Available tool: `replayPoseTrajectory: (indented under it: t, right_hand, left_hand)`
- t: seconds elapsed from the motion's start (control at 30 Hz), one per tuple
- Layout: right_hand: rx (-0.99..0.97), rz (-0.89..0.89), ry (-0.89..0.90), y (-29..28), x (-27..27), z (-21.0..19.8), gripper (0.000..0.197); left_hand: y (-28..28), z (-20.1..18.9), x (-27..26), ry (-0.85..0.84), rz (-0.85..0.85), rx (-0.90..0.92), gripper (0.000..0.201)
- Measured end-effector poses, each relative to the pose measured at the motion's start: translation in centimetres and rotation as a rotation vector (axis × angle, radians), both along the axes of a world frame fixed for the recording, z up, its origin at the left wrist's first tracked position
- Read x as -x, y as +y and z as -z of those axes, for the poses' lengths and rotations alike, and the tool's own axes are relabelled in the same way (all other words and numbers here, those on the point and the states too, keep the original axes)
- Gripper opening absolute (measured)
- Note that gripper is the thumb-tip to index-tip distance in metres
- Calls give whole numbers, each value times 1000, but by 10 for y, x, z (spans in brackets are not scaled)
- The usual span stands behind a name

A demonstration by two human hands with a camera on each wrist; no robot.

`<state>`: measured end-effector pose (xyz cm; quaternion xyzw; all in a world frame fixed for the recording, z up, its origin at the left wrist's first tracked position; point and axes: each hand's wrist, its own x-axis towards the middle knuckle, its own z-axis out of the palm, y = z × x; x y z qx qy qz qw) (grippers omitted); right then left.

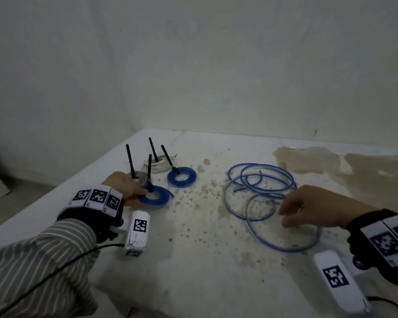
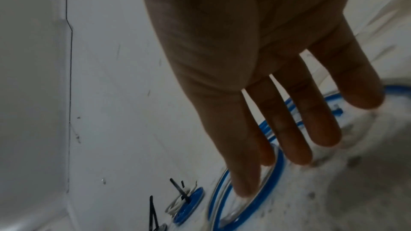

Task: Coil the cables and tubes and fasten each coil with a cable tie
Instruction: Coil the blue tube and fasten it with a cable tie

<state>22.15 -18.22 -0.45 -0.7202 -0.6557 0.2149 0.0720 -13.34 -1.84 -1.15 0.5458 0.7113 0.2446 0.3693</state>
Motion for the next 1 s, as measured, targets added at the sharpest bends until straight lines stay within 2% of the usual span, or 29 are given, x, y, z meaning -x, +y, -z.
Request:
replayPoseTrajectory:
  t: [0.13,0.27,0.3,0.4,0.53,0.6,0.67,0.77,0.9,1.0]
  right_hand:
    - [89,-92,-29,-7,12,0,29]
    - [147,-131,-88,-11,18,1,25]
    - [160,-145,-93,-12,20,2,23]
    - [165,-211,-95,-14,24,6,15]
    - [51,-232,-59,-18,21,-2,24]
    - [-87,-220,104,-23,17,-15,18]
    - [-250,-150,326,-30,12,-32,13]
    - [-479,-91,523,-37,1,-55,15]
    - [-746,41,792,-39,-17,-68,19]
    - [-842,174,860,-35,-27,-65,21]
  left_hand:
    - [1,4,-3,95,34,-42,28]
    - [-9,-13,-21,366,234,-174,23]
    - [-13,-17,-28,384,286,-212,25]
    - [-29,-25,-58,284,465,-263,36]
    - [-53,-26,-106,178,800,-252,32]
    - [-60,-20,-127,150,922,-239,36]
    - [-65,-16,-145,77,989,-303,33]
    - [-71,-16,-163,-73,947,-414,12]
    - [-72,-20,-175,-255,803,-388,32]
    - [-73,-28,-180,-432,746,-263,32]
